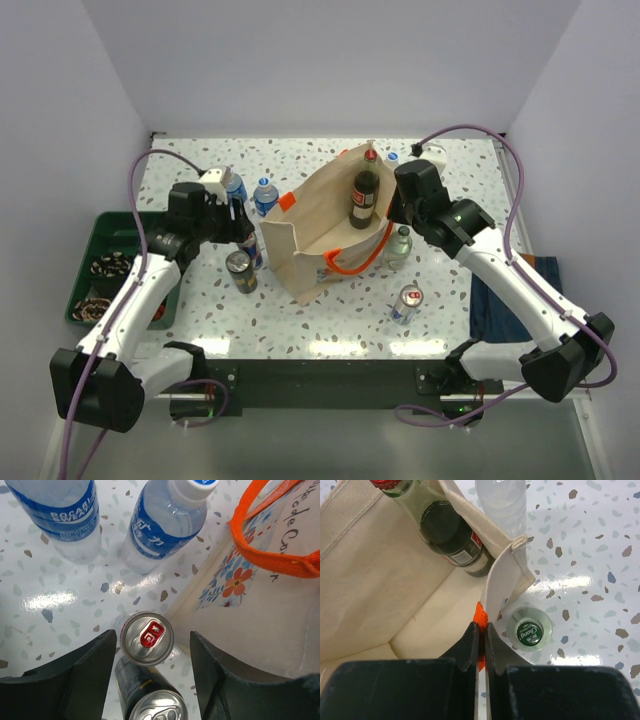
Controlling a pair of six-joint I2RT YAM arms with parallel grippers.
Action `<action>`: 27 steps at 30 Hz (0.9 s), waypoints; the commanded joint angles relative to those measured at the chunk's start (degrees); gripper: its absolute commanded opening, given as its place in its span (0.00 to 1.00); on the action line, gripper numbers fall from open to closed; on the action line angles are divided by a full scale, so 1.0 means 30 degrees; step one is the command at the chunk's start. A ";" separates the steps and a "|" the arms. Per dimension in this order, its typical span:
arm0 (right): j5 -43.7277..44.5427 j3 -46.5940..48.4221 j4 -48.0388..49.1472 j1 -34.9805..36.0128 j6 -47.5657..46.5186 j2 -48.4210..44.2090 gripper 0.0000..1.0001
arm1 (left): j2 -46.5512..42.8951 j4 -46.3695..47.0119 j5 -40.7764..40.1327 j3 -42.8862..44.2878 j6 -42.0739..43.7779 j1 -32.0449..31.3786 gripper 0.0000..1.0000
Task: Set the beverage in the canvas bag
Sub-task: Pick up the drink from the center of the board.
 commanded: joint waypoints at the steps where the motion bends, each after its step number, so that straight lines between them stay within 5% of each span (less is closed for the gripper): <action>1: 0.0357 -0.0251 -0.1013 0.0072 0.0344 0.0088 0.00 | 0.0275 -0.1180 -0.0497 0.0710 0.0592 0.0131 0.68; 6: 0.0474 -0.0251 -0.0954 0.0072 0.0315 0.0117 0.00 | 0.0655 -0.1328 0.0351 0.0740 0.0738 0.0131 0.75; 27: 0.0475 -0.0485 -0.0544 0.0072 0.0491 0.0322 0.00 | 0.1681 -0.1563 -0.0028 0.0417 0.1266 -0.0308 0.76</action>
